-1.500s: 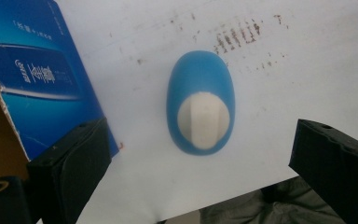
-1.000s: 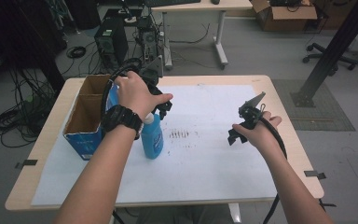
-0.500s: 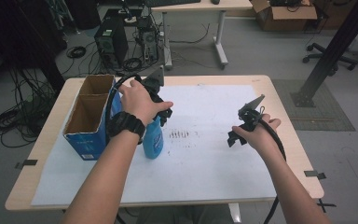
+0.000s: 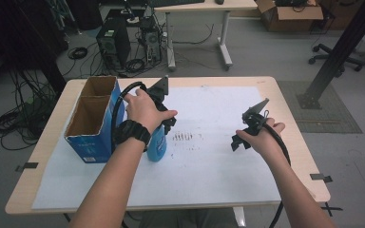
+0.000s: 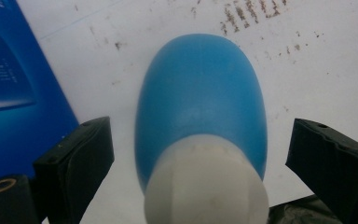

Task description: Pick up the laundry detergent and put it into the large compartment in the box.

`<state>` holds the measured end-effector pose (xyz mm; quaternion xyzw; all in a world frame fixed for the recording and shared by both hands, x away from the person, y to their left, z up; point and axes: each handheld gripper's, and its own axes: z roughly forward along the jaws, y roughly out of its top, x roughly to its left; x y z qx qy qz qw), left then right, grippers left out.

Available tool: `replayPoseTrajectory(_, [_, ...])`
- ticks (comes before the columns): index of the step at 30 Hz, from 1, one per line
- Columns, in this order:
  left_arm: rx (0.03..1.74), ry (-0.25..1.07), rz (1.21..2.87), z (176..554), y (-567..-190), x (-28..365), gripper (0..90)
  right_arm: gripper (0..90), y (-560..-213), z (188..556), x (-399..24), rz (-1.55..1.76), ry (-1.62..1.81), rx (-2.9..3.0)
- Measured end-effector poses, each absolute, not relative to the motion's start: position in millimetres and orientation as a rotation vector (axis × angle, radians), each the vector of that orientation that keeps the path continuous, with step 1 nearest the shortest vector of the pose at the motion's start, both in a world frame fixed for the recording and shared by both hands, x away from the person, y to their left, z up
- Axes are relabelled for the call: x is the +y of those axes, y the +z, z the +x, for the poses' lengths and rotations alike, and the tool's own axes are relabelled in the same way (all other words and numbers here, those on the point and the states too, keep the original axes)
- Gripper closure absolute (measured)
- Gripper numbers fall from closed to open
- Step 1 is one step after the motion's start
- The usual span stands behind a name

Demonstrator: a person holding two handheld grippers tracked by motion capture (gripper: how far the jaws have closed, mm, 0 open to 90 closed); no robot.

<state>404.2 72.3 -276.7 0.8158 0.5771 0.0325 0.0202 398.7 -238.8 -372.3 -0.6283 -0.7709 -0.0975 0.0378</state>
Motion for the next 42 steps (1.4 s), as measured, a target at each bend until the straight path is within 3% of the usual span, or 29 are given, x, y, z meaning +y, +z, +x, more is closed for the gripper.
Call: replayPoseTrajectory(42, [1.803, 0.083, 2.539, 404.2, -284.9, 74.6, 20.5, 7.4, -374.1, 398.0, -238.1, -1.924, -0.305, -2.361])
